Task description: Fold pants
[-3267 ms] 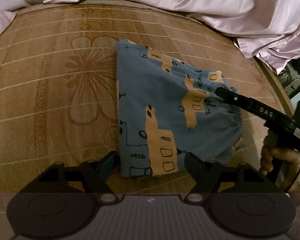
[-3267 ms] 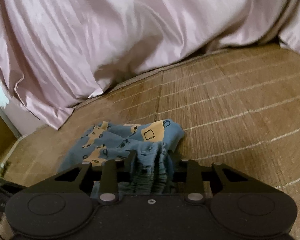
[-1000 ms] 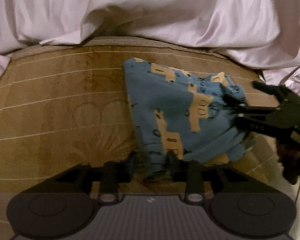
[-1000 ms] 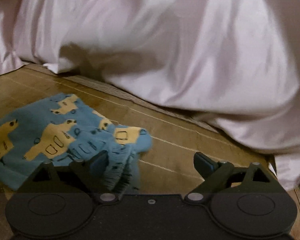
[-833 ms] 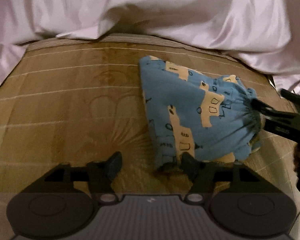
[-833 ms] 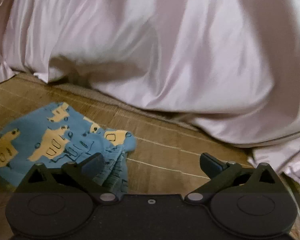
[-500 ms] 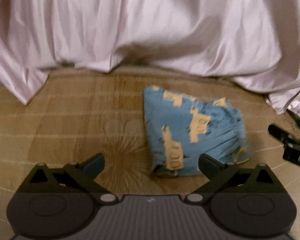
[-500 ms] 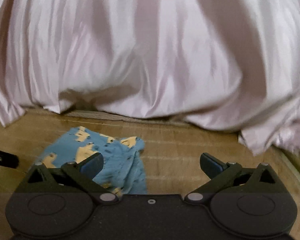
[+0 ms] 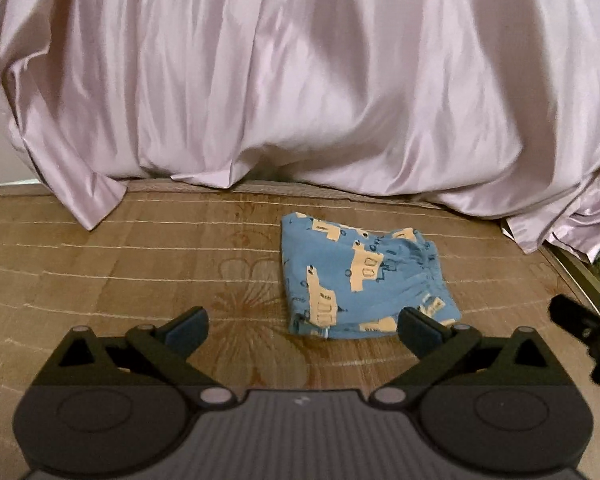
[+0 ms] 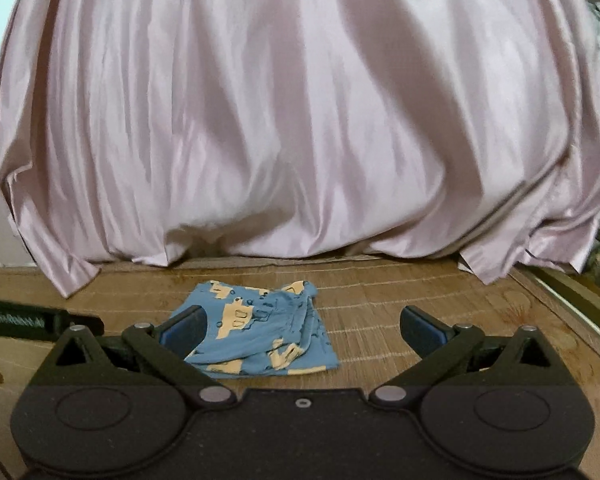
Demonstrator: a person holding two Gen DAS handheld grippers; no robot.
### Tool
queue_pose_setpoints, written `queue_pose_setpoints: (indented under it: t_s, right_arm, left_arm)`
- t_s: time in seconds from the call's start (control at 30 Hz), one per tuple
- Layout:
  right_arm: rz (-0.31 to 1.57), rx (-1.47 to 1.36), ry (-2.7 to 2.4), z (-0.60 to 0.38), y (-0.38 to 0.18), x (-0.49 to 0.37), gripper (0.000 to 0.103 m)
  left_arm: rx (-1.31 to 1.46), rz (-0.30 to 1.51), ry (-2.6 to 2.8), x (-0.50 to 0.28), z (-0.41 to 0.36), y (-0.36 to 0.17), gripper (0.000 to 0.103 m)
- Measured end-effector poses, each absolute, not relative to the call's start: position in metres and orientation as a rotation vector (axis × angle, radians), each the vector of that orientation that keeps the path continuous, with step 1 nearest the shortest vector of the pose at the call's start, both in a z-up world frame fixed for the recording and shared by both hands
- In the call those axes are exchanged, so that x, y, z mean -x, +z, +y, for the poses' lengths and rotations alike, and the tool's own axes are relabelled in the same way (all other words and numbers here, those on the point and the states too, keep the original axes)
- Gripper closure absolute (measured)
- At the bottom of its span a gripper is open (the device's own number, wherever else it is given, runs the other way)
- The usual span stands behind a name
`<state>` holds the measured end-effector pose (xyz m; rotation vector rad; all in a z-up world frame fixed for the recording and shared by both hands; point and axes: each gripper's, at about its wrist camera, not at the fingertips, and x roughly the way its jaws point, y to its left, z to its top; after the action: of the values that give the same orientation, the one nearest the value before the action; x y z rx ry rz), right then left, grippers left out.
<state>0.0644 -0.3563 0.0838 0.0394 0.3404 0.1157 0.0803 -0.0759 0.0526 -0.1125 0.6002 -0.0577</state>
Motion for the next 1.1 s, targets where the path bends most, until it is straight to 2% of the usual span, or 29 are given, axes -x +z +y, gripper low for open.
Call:
queue_pose_setpoints:
  t_s: [0.13, 0.33, 0.87, 1.1]
  right_arm:
    - [0.337, -0.052, 0.097, -0.361, 0.081, -0.038, 0.001]
    - [0.362, -0.068, 0.083, -0.364, 0.071, -0.018, 0.001]
    - [0.322, -0.082, 0.154, -0.362, 0.051, -0.033, 0.001]
    - [0.397, -0.082, 0.134, -0.362, 0.039, -0.036, 0.001]
  left_arm:
    - [0.135, 0.663, -0.042, -0.058, -0.073, 0.046, 0.0]
    - [0.081, 0.664, -0.033, -0.046, -0.074, 0.034, 0.0]
    - [0.019, 0.598, -0.004, -0.038, -0.078, 0.023, 0.0]
    - [-0.05, 0.581, 0.012, -0.03, -0.08, 0.017, 0.0]
